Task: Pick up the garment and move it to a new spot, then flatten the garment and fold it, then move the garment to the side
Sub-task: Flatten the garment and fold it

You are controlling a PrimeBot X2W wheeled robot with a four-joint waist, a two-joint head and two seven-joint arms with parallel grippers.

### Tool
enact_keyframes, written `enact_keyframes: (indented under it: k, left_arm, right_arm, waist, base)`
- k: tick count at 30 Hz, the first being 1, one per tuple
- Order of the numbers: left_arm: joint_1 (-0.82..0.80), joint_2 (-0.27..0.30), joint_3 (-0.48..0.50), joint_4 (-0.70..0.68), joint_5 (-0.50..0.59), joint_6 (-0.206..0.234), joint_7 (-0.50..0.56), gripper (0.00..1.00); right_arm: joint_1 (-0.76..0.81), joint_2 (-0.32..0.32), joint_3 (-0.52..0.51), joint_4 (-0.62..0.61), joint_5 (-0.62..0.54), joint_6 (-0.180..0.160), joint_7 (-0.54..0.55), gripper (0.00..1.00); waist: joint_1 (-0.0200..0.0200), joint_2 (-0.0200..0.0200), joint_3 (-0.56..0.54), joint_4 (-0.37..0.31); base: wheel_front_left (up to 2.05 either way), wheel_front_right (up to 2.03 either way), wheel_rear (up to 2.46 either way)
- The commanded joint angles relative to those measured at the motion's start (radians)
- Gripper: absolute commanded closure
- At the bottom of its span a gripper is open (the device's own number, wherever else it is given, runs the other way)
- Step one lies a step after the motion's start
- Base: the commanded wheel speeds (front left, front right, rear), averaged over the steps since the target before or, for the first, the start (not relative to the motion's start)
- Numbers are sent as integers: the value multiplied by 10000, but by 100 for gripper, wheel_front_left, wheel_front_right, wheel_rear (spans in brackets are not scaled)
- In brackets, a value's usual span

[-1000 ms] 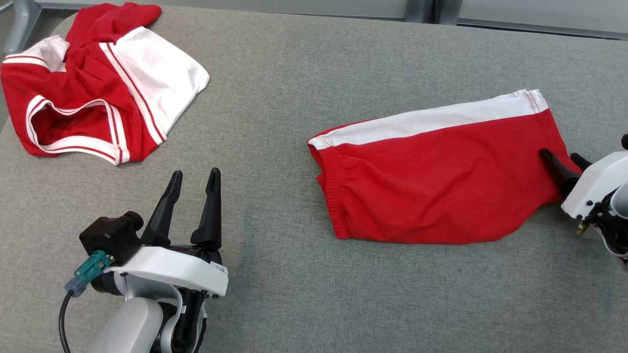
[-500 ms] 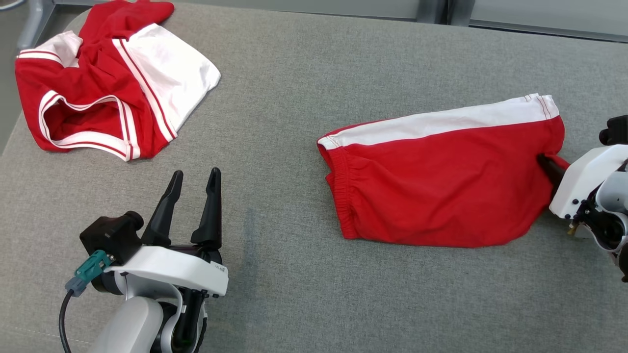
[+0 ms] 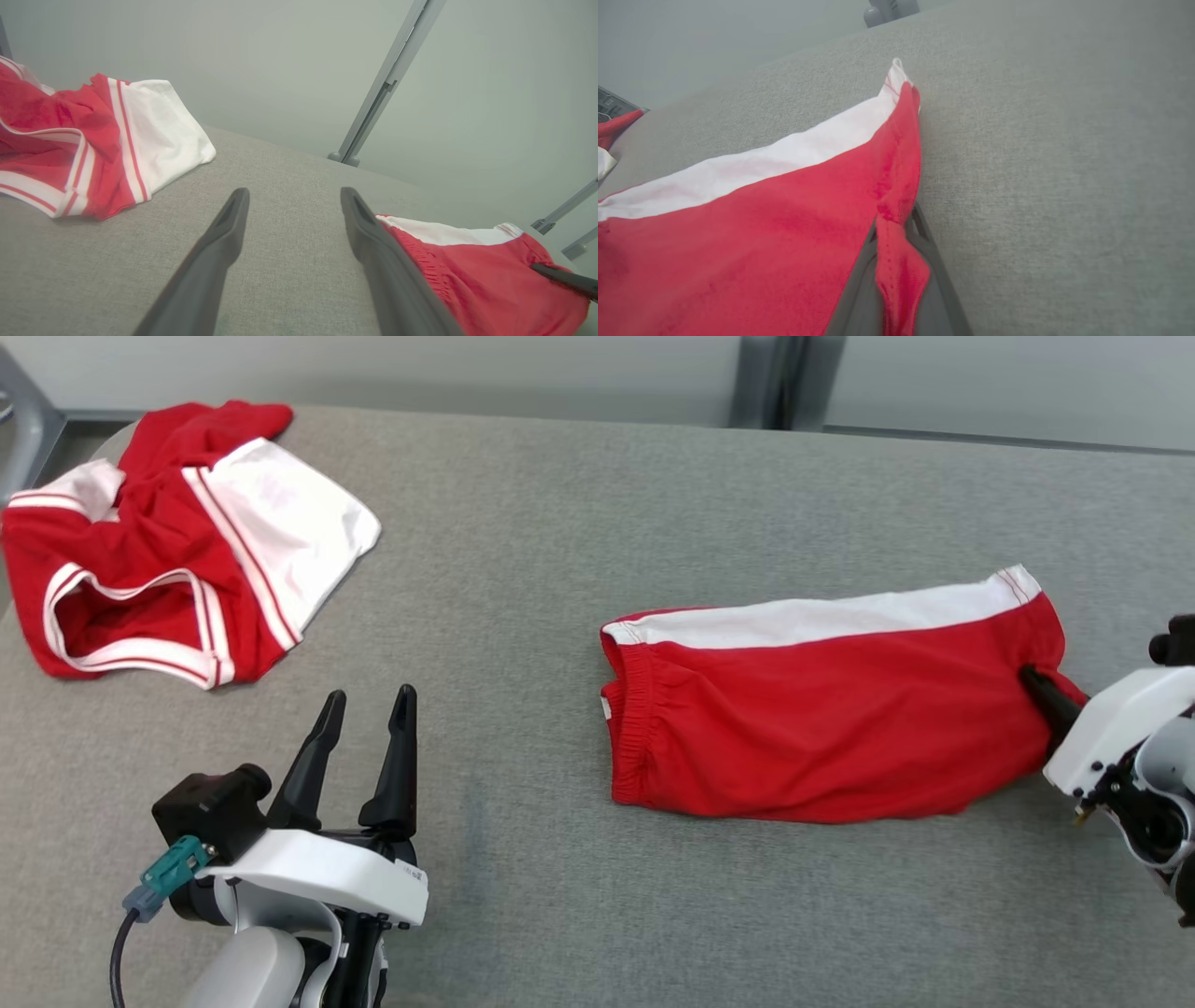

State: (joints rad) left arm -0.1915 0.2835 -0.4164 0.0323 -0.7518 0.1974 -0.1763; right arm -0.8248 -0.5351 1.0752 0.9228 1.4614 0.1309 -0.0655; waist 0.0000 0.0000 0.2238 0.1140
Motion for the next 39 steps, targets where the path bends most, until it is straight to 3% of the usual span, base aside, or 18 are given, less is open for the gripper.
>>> enact_keyframes:
  k: [1, 13, 26, 39]
  left_arm:
    - [65, 80, 28, -26, -67, 46, 0, 0]
    - [333, 278, 16, -436, -117, 153, 160, 0]
    - [319, 347, -30, -516, -138, 210, 218, 0]
    - [425, 131, -91, -329, -282, 115, 15, 0]
  right_arm:
    - [139, -71, -23, -38, 49, -3, -86, 100]
    - [1156, -437, -338, -664, 438, -1, -988, 100]
    - [1144, -220, -549, -202, 609, -1, -1196, 100]
    - [279, -387, -63, -1770, -466, -1, -1316, 100]
  waist:
    - [0, 0, -180, -216]
    - [0, 0, -461, -1067]
    - [0, 0, -421, -1185]
    - [0, 0, -874, -1206]
  base:
    - [0, 0, 0]
    - [0, 0, 0]
    - [0, 0, 0]
    - [0, 0, 0]
